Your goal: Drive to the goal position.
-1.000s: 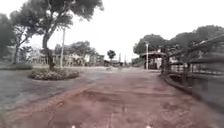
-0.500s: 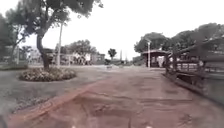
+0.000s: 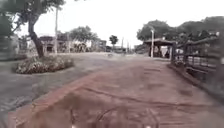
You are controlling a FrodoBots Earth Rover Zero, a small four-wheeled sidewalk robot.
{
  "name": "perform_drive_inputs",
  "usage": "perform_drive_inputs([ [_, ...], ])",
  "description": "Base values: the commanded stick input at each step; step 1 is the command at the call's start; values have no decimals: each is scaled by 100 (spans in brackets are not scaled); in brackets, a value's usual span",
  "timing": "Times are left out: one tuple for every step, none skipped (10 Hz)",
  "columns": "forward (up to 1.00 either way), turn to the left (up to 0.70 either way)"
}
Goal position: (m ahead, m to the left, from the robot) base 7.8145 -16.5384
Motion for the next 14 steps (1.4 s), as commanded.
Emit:
perform_drive_inputs([
  [92,-4],
  [55,2],
  [0,0],
  [0,0],
  [0,0],
  [0,0],
  [0,0],
  [12,1],
  [32,2],
  [52,3],
  [82,-4],
  [100,-14],
  [100,-28],
  [100,-37],
])
